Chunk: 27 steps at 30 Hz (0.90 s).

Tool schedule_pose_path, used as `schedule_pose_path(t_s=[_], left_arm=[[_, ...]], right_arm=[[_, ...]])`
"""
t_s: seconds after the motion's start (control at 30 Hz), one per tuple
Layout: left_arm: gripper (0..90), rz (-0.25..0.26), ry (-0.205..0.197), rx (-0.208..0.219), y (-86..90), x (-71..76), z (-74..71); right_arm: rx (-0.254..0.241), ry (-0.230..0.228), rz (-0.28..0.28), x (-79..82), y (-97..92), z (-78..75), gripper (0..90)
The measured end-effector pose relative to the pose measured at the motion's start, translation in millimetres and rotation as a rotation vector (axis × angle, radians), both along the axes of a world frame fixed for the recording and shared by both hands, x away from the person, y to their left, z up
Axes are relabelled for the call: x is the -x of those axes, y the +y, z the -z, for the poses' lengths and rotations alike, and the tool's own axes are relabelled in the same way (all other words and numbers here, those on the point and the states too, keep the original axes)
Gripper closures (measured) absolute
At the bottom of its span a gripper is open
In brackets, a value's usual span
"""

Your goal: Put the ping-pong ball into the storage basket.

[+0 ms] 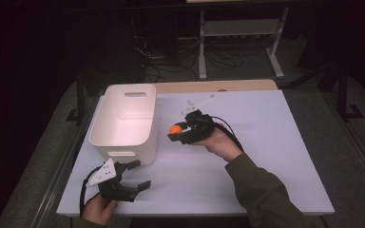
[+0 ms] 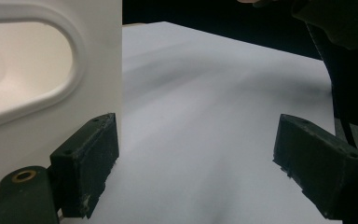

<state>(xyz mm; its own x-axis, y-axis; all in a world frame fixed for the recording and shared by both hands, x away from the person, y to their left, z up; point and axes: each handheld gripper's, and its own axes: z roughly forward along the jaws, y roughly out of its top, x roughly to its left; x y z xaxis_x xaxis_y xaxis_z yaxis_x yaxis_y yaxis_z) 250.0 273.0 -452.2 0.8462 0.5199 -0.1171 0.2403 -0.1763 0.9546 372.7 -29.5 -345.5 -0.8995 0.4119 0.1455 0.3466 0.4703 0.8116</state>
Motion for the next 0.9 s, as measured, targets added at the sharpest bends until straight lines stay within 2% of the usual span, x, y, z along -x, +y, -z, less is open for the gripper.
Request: schedule_pose_path(t_s=[0.47,0.9], left_arm=[[13.9,0.0,0.0,0.003,-0.1,0.1,0.1],[13.9,0.0,-0.001,0.003,0.2,-0.4,0.1]], right_arm=[[-0.01,-0.012,-0.019,-3.7,10.2,-19.2,49.4],[-0.017,-0.023,-0.031,-5.0,17.5,-30.2,49.4]])
